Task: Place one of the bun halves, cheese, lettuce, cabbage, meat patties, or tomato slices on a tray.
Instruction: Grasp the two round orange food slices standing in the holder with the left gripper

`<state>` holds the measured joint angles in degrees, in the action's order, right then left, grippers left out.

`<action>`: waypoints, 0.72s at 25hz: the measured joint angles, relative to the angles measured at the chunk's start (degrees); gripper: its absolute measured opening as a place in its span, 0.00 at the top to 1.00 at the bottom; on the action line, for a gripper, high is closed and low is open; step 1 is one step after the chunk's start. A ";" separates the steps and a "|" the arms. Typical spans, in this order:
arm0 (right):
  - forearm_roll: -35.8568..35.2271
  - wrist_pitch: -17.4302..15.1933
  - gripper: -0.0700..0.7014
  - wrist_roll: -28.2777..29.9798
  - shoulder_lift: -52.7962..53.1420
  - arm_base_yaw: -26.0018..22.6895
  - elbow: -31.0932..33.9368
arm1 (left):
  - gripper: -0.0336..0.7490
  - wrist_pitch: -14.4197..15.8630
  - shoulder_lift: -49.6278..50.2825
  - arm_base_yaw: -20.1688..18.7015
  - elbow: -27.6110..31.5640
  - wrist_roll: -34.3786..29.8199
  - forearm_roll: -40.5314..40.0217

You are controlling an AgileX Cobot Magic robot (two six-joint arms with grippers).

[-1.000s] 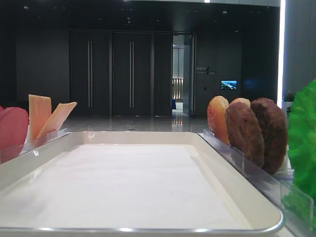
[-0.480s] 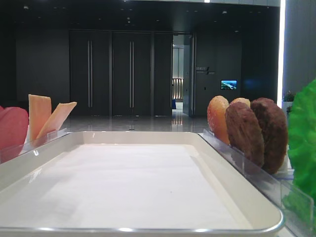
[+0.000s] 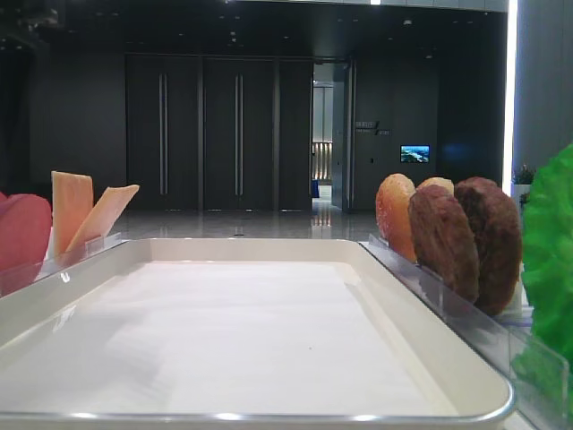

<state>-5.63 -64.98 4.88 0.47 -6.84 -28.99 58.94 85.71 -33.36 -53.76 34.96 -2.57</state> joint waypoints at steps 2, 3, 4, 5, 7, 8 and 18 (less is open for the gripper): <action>0.00 0.00 0.16 0.00 0.00 0.00 0.00 | 0.14 0.00 1.14 -0.01 0.00 -0.48 0.27; 0.00 0.00 0.16 0.00 0.00 0.00 0.00 | 0.14 0.06 1.60 -0.06 0.00 -0.61 0.45; 0.00 0.00 0.16 0.00 0.00 0.00 0.00 | 0.14 0.06 2.08 -0.11 0.00 -0.69 0.57; 0.00 0.00 0.16 0.00 0.00 0.00 0.00 | 0.14 0.23 2.53 -0.12 0.00 -0.81 0.56; 0.00 0.00 0.16 0.00 0.00 0.00 0.00 | 0.14 0.42 2.92 -0.12 0.00 -1.01 0.62; 0.00 0.00 0.16 0.00 0.00 0.00 0.00 | 0.16 0.55 3.07 -0.12 0.00 -1.06 0.62; 0.00 0.00 0.16 0.00 0.00 0.00 0.00 | 0.71 4.68 3.79 -0.12 0.00 -2.19 -1.23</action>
<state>-5.63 -64.98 4.88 0.47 -6.84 -28.99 63.62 89.49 -33.48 -53.76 32.78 -3.80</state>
